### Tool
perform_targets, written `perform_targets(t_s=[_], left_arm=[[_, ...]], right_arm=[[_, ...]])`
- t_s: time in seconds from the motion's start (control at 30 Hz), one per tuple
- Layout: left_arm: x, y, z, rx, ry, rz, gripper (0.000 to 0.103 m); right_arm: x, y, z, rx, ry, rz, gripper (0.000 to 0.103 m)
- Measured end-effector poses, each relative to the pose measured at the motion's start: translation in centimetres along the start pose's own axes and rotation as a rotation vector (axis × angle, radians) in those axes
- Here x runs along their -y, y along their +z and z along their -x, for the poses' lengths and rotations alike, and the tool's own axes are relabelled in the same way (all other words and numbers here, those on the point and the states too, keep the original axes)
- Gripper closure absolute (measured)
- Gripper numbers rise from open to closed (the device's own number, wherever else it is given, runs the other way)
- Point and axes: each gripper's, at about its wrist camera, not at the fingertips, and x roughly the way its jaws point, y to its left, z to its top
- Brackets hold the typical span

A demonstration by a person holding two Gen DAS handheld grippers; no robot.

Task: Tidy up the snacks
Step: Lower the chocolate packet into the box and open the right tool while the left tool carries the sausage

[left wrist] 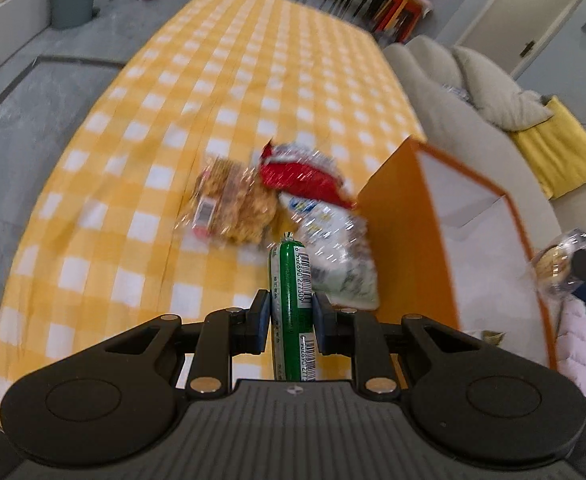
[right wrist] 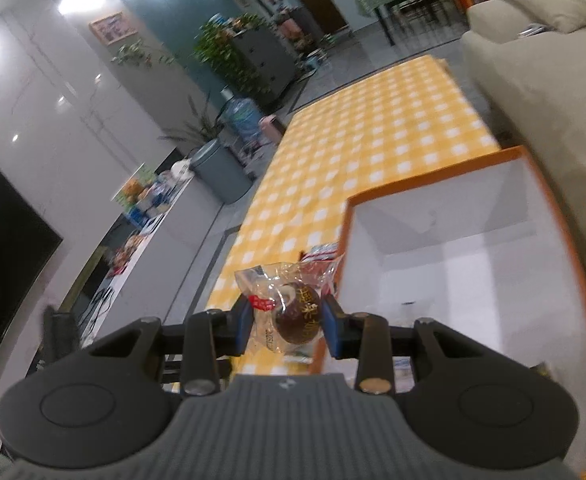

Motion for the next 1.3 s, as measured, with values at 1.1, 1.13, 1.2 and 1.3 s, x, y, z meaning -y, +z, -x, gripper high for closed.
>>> perform_targets(t_s=[1.1, 1.13, 1.2, 1.3], left_arm=[[12.2, 1.0, -5.8, -0.090, -0.182, -0.110, 0.079], [12.1, 0.9, -5.9, -0.092, -0.186, -0.112, 0.079], [12.0, 1.0, -6.1, -0.097, -0.193, -0.109, 0.079], [11.7, 1.0, -6.2, -0.105, -0.205, -0.105, 0.079]], right_arm=[[10.2, -0.6, -6.7, -0.331, -0.282, -0.202, 0.068], [10.4, -0.6, -7.1, -0.339, -0.285, -0.218, 0.068], [10.6, -0.7, -7.7, -0.353, -0.292, -0.249, 0.068], [10.6, -0.7, -8.5, -0.367, -0.294, -0.269, 0.067]])
